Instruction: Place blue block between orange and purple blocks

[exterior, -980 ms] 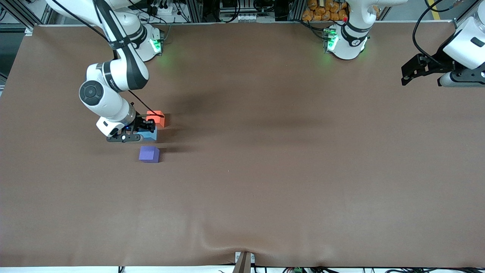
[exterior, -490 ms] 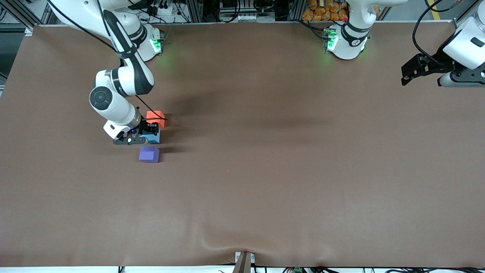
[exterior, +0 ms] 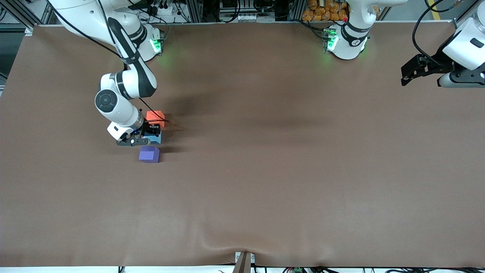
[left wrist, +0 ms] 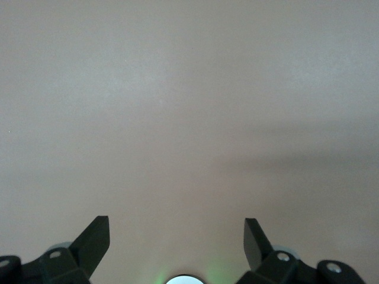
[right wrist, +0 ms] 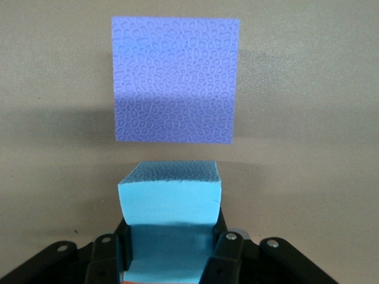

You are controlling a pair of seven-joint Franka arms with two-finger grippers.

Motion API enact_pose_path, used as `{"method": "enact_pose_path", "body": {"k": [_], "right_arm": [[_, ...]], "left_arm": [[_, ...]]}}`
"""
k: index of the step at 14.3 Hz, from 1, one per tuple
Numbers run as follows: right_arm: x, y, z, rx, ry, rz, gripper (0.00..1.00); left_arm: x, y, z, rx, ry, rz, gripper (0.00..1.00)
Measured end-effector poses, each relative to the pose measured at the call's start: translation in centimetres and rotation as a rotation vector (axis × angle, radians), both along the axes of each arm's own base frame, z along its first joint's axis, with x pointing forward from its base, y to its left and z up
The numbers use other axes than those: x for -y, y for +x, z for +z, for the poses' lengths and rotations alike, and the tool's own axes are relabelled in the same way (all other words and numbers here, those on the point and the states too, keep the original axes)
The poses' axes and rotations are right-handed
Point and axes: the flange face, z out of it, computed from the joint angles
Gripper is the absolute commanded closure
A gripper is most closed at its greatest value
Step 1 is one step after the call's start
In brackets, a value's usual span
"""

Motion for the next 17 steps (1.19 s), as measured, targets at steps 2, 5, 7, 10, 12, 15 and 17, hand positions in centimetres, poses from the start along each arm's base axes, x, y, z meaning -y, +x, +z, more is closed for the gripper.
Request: {"method": "enact_pose_path", "body": {"k": [2, 5, 7, 10, 12, 15, 17], "right_arm": [[0.0, 0.0, 0.0, 0.000, 0.000, 0.000, 0.00], [0.0, 0.0, -0.2, -0.003, -0.001, 0.000, 0.00], [-0.2, 0.9, 0.6, 0.017, 0.004, 0.000, 0.00], [-1.0, 5.2, 5.8, -0.014, 0.011, 0.001, 0.00], [-1.0, 9.6, 13.6, -0.036, 0.019, -0.008, 0.00], [1.7, 13.8, 25.4, -0.017, 0.031, -0.048, 0.00], [4.5, 15.2, 30.3, 0.017, 0.031, -0.080, 0.00]], "left_arm": [[0.0, 0.0, 0.0, 0.000, 0.000, 0.000, 0.00], [0.0, 0.0, 0.0, -0.001, 0.000, 0.000, 0.00], [0.0, 0.0, -0.1, -0.001, 0.000, 0.000, 0.00], [0.0, 0.0, -0.1, -0.002, 0.000, 0.001, 0.00], [-0.1, 0.0, -0.1, -0.002, 0.000, 0.001, 0.00], [-0.2, 0.1, -0.1, -0.002, 0.000, 0.003, 0.00], [-0.2, 0.1, -0.1, -0.002, 0.000, 0.004, 0.00]]}}
